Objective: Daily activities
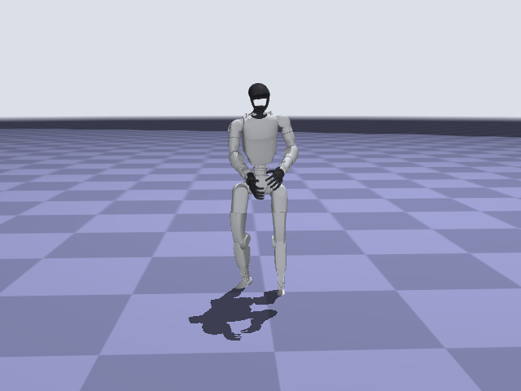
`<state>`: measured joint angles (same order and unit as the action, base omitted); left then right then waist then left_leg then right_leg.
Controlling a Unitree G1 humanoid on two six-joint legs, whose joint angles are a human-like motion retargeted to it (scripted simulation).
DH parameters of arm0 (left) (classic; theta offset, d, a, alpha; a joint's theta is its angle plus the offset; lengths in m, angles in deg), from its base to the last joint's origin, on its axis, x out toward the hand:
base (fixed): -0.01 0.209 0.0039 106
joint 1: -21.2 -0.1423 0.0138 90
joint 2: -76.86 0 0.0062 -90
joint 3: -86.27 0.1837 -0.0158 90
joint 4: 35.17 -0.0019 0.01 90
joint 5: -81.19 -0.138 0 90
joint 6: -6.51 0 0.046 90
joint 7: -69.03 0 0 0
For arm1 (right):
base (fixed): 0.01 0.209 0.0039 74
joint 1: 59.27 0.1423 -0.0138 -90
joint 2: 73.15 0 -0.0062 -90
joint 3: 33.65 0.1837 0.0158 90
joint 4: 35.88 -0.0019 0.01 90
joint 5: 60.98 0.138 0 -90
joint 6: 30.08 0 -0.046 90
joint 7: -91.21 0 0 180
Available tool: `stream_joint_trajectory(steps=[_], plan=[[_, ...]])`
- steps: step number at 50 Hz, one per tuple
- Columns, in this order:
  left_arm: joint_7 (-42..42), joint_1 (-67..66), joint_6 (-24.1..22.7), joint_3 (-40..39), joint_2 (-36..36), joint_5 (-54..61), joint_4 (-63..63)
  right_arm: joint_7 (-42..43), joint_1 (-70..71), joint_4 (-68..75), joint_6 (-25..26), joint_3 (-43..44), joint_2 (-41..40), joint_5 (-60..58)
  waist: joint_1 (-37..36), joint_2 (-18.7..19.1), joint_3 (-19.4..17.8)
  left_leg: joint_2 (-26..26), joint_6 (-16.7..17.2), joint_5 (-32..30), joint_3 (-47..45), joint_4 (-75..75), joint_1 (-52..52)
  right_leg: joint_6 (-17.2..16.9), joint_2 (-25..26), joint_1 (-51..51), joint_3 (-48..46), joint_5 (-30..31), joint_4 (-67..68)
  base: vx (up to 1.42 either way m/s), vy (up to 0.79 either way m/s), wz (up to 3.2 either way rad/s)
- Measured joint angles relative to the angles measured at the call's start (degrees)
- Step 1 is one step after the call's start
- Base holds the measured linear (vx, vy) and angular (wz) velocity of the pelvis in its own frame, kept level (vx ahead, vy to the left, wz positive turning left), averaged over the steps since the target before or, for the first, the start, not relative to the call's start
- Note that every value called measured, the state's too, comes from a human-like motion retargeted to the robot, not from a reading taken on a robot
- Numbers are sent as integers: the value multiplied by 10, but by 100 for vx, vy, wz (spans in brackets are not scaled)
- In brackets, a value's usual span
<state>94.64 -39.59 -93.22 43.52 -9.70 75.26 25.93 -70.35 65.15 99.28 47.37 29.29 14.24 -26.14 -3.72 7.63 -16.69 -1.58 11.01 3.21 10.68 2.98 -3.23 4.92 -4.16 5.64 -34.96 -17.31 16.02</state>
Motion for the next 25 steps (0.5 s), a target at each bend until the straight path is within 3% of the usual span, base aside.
stream_joint_trajectory(steps=[25], plan=[[12, 28, -23, 5, 47, 169, -16, -24, -48, -60, 0, -40, -30, 104, -3, -4, 3, 8, 36, -30, 51, 1, -54, 23, 2, -33, -60, 1, 29, -4, -1, 31]])
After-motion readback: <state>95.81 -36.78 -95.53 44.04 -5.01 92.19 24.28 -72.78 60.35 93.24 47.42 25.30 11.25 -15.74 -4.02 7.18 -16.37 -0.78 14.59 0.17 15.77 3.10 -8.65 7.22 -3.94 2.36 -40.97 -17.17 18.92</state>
